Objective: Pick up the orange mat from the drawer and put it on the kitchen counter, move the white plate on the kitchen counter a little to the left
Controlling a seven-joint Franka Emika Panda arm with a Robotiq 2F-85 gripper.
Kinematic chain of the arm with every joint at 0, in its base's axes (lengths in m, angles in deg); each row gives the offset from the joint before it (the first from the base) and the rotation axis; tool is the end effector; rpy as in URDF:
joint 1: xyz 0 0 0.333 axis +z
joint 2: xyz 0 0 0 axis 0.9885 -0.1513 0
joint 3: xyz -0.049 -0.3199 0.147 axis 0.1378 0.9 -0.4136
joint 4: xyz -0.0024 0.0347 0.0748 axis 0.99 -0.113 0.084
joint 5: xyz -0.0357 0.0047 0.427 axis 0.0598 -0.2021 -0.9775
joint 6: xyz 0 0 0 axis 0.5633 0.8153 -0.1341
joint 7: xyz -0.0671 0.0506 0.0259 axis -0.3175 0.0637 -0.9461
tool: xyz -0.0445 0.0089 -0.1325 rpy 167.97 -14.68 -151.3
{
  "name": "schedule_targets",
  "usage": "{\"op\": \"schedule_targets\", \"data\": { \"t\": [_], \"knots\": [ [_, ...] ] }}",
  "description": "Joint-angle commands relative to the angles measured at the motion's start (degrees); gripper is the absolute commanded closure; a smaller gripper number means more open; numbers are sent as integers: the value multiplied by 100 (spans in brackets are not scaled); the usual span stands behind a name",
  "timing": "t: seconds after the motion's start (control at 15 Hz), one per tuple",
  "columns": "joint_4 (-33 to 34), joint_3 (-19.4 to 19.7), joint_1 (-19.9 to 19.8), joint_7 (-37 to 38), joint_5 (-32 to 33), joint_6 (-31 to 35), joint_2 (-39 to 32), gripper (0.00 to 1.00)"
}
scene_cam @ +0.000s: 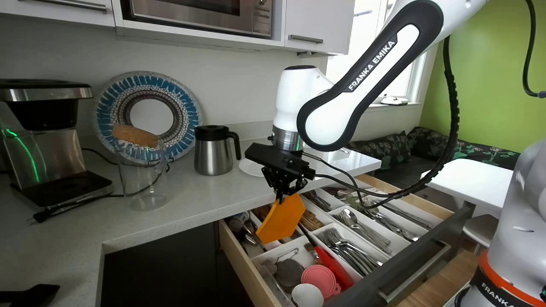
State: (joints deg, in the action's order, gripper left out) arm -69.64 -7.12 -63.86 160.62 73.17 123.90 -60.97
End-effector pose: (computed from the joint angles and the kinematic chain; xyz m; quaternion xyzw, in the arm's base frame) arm 0.4227 0.2429 0.2894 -0.8652 0.4922 -0.0856 0.0425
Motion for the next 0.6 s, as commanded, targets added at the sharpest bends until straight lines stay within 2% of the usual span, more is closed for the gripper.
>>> {"op": "schedule_targets", "data": {
  "t": [0.0,0.27,0.4,0.53],
  "knots": [
    [-377,-133,-111,-491,-486,-237,655,99],
    [-273,113,-237,-1722,-1218,-1217,1307,99],
    [-16,254,-549,-2187,-1114,-2102,1521,99],
    [305,344,-938,-2566,-707,-2872,1553,99]
  ]
}}
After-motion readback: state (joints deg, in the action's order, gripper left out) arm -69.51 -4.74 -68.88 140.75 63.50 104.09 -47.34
